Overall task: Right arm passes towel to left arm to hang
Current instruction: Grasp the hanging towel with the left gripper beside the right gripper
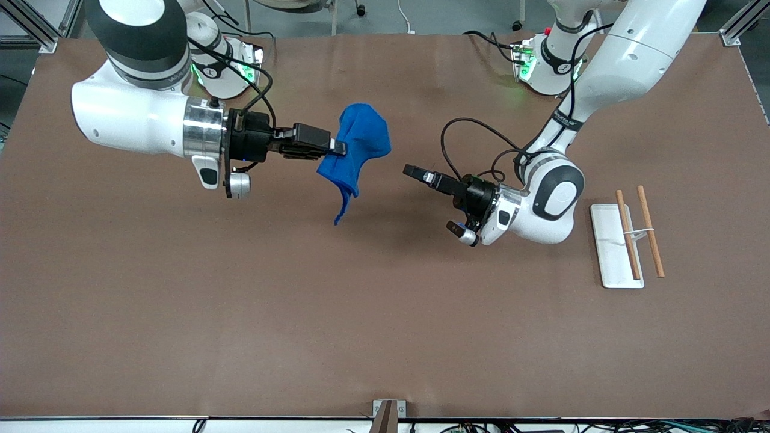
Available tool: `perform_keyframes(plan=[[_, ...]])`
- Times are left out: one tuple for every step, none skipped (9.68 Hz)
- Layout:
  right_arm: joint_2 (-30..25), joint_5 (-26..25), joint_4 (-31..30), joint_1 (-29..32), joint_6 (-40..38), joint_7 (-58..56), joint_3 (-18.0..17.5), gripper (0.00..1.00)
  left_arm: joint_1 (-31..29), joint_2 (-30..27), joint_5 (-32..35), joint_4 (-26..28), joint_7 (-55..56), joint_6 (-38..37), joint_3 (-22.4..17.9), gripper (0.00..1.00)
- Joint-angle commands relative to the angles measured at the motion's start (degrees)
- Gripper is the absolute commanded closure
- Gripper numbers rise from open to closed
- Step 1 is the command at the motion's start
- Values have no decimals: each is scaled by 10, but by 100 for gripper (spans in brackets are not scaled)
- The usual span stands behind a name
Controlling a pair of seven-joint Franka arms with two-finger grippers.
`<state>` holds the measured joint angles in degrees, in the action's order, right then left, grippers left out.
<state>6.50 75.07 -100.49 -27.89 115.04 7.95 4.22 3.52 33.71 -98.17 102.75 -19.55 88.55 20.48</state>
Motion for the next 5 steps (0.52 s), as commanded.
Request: perform_keyframes(plan=[[1, 17, 1, -15, 0, 12, 3, 100, -1, 11, -25, 3, -9, 4, 13, 8], [1, 18, -1, -19, 1, 12, 3, 100, -1, 11, -26, 4, -8, 4, 18, 8], [2, 18, -1, -29, 4, 13, 3, 100, 0, 11, -29, 4, -4, -4, 22, 8], [2, 21, -2, -36, 11, 13, 3, 100, -9, 13, -38, 6, 14, -23, 32, 9], [2, 35, -3, -44, 12, 14, 3, 100, -10, 13, -40, 7, 41, -49, 31, 9]])
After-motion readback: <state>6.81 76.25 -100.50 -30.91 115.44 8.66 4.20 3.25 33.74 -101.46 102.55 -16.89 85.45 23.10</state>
